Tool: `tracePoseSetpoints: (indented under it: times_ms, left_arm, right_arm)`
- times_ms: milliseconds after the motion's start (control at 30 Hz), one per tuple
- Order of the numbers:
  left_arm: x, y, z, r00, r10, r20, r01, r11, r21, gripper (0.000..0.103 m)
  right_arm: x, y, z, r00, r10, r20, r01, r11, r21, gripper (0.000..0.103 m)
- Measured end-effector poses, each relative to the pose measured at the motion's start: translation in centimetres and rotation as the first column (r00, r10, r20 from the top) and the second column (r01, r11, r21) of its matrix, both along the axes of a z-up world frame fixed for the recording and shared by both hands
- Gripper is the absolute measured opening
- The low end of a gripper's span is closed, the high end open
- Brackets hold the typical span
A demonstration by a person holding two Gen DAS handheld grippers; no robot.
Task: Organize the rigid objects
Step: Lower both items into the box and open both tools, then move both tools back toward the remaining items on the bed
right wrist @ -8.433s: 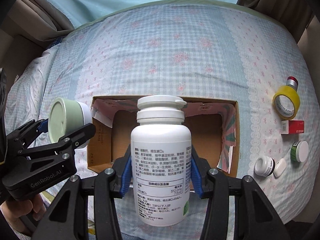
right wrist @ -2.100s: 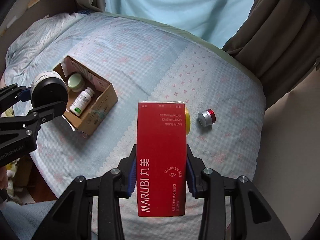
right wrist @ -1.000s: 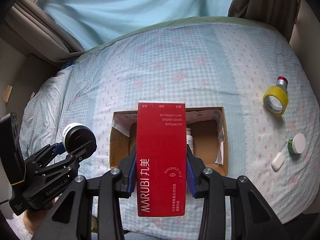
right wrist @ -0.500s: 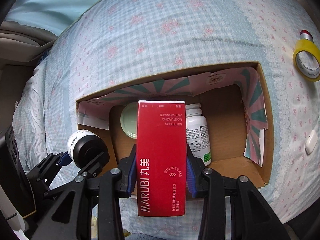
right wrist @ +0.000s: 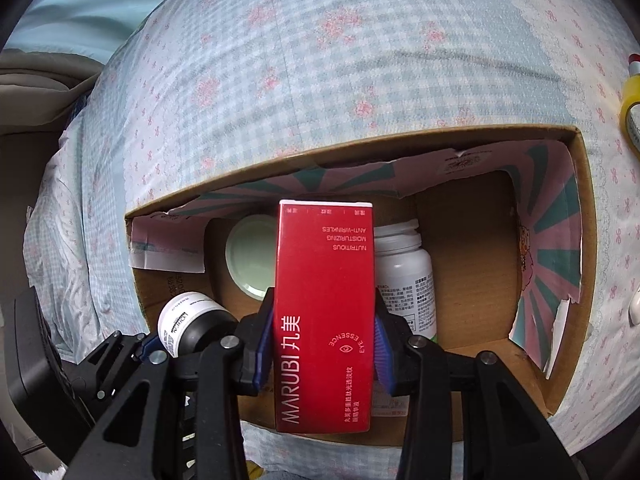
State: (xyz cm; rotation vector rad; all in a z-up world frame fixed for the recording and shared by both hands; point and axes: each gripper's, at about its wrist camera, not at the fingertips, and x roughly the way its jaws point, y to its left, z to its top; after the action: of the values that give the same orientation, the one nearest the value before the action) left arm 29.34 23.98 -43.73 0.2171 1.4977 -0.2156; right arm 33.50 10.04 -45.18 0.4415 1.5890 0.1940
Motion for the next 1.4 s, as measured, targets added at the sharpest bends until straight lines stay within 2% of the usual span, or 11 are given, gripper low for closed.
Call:
tracePoseSetpoints:
  times_ms: [33,67,100,133,167,233,400,700,1100,1233,1400]
  left_arm:
    - [-0.1,-0.1,0.5,1.000,-0.002,0.021,0.002,1.000,0.012,0.102]
    - [-0.1,-0.1,1.2,0.999,-0.004,0.047,0.004,1.000,0.007,0.103]
    - [-0.1,-0.2,1.5,0.999,-0.006,0.053,0.006,1.000,-0.004,0.103]
    - [-0.2,-0.3,1.8,0.999,-0.006,0.053,0.007,1.000,-0.011,0.103]
    - [-0.3,-0.3,2.0,0.998,-0.006,0.057,0.007,1.000,-0.005,0.103]
    - [-0.5,-0.5,2.1,0.998,-0.011,0.060,0.010,1.000,0.005,0.103]
    - [-1.3,-0.4,2.9,0.997,0.004,0.075,-0.005,1.000,0.010,0.103]
    - [-2.8,-0.2,6.1,0.990,0.018,0.143,-0.021,1.000,0.018,0.103]
    - [-6.8,2.0,11.1,0.970,0.065,0.235,-0.074,0.997,0.029,0.103]
    - [-8.1,3.1,13.3,0.957,0.089,0.278,-0.102,0.994,0.033,0.103]
    - [-9.8,4.1,15.6,0.945,0.110,0.309,-0.116,0.993,0.002,0.103]
  right_arm:
    - [0.1,-0.1,0.2,1.000,-0.006,0.014,0.006,1.000,0.003,0.045]
    - [0.2,-0.2,0.4,1.000,-0.005,0.023,0.005,1.000,-0.001,0.056]
    - [0.3,-0.2,0.6,1.000,0.011,0.024,-0.010,1.000,-0.020,0.085]
    - [0.3,-0.2,0.8,0.999,0.034,0.028,-0.033,0.998,-0.047,0.099]
    - [0.3,-0.2,1.0,0.998,0.062,0.032,-0.060,0.996,-0.072,0.103]
    - [-0.2,-0.7,1.1,0.996,0.079,0.034,-0.075,0.992,-0.104,0.103]
    - [-1.2,-2.2,1.5,1.000,0.007,0.021,-0.005,0.998,-0.063,0.103]
    - [-2.4,-1.7,4.5,0.998,0.007,0.064,-0.003,0.998,-0.064,0.103]
    - [-5.9,-1.0,11.0,0.986,0.052,0.159,-0.046,0.998,-0.038,0.103]
    - [-7.6,-1.2,13.5,0.977,0.086,0.196,-0.075,0.995,-0.065,0.103]
    - [-9.8,-2.1,16.3,0.968,0.093,0.232,-0.071,0.992,-0.100,0.103]
